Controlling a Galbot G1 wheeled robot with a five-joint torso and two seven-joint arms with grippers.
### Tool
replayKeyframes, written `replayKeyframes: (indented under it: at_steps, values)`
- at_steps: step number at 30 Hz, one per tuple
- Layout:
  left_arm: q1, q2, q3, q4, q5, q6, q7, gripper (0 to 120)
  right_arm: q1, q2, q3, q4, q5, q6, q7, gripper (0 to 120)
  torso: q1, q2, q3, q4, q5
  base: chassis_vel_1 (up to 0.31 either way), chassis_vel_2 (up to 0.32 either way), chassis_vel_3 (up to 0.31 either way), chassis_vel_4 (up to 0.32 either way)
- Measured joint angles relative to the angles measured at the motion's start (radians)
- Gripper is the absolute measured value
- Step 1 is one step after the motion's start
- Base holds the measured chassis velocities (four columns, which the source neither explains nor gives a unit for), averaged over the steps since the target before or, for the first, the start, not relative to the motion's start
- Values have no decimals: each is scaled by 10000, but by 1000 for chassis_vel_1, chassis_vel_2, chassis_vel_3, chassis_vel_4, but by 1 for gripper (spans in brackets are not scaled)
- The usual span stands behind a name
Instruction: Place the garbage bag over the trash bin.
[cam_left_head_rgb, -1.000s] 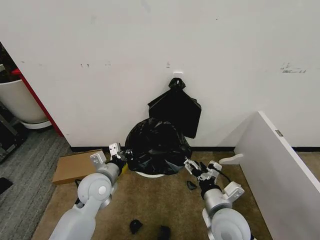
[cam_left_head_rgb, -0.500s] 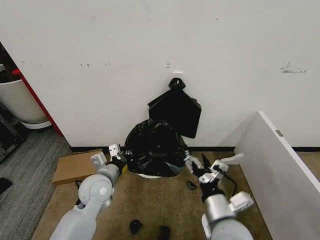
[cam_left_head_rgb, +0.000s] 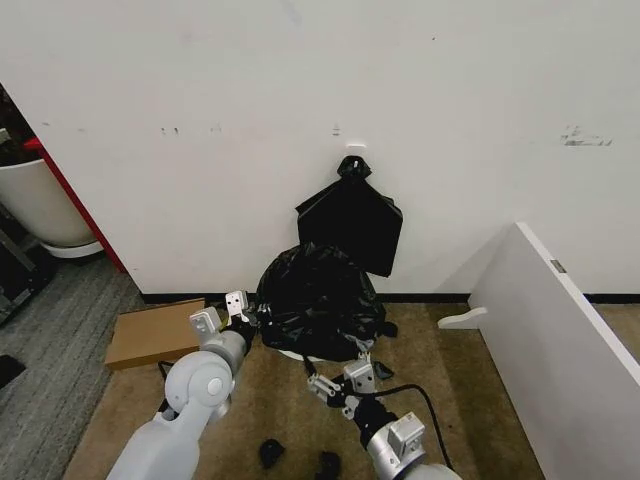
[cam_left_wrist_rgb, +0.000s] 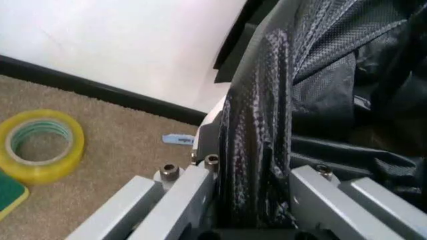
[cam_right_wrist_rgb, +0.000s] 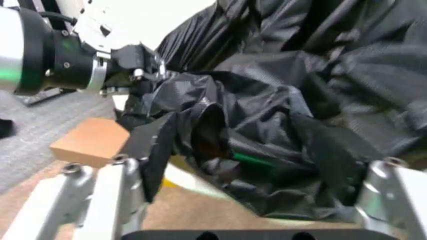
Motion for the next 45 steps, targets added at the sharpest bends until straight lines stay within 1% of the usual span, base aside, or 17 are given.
replayKeyframes:
  at_steps: [3, 8, 13, 15, 17, 18, 21, 23, 28, 29, 34, 36, 37, 38, 40, 43, 45]
  values:
    - [-43, -52, 82, 73, 52, 14, 4, 0, -180, -166, 146, 39, -967, 355, -22, 54, 0, 0, 0, -1, 0, 0, 0, 0, 0]
    - [-76, -98, 156, 114, 108, 33, 10, 0, -332, -410, 330, 255, -1749, 519, -92, 40, 0, 0, 0, -1, 0, 0, 0, 0, 0]
    - [-18, -108, 156, 112, 140, 38, 12, 0, -328, -729, 574, 331, -1770, 21, -398, 59, 0, 0, 0, 0, 0, 0, 0, 0, 0]
    - [-7, -108, 147, 106, 141, 39, 12, 0, -320, -768, 587, 329, -1733, -79, -458, 63, 0, 0, 0, 0, -1, 0, 0, 0, 0]
    - [36, -105, 107, 57, 141, 40, 12, 0, -270, -844, 634, 239, -1705, -298, -624, 73, 0, 0, 0, 0, 1, 0, 0, 0, 0]
    - [71, -95, 75, 32, 141, 40, 12, 0, -226, -877, 682, 147, -1711, -445, -756, 73, 0, 0, 0, 0, 1, 0, 0, 0, 0]
    - [128, -74, 19, 6, 140, 40, 12, 0, -166, -907, 743, 41, -1694, -630, -852, 61, 0, 0, 0, 0, 0, 0, 0, 0, 0]
    - [137, -67, 2, -1, 140, 41, 12, 0, -162, -912, 751, 13, -1686, -643, -856, 58, 0, 0, 0, 0, 0, 0, 0, 0, 0]
    - [134, -48, -45, -9, 116, 40, 11, 0, -201, -971, 778, -91, -1787, -303, -899, 34, 0, 0, 0, 0, 0, 0, 0, 0, 0]
    - [134, -48, -45, -9, 116, 40, 11, 0, -201, -971, 778, -91, -1787, -303, -899, 34, 0, 0, 0, 0, 0, 0, 0, 0, 0]
    - [92, -42, -88, -13, 82, 40, 3, 0, -235, -1087, 927, -503, -2201, 1188, -1507, 16, 0, 0, 0, -1, -1, 0, 0, 0, 0]
    - [76, -26, -122, -24, 65, 40, 0, 0, -273, -1139, 1057, -683, -2339, 1871, -2065, 10, 0, 0, 0, 0, 0, 0, 0, 0, 0]
    - [67, -5, -153, -33, 46, 40, -2, 0, -303, -1168, 1228, -888, -2482, 2503, -2654, 3, 0, 0, 0, -1, -1, 0, 0, 0, 0]
    - [67, -5, -153, -33, 46, 40, -2, 0, -303, -1168, 1228, -888, -2482, 2503, -2654, 3, 0, 0, 0, -1, -1, 0, 0, 0, 0]
    - [65, 17, -189, -48, 15, 40, -3, 0, -311, -1178, 1478, -1163, -2610, 3202, -3349, 0, 0, 0, 0, 0, 0, 0, 0, 0, 0]
    - [95, 34, -307, -182, -180, 71, -11, 0, -275, -1148, 2075, -1751, -2676, 4635, -5160, 0, 0, 0, 0, 0, 0, 0, 0, 0, 0]
    - [103, 38, -331, -215, -233, 95, -16, 0, -252, -1130, 2218, -1877, -2669, 4928, -5590, 0, 0, 0, 0, -1, 0, 0, 0, 0, 0]
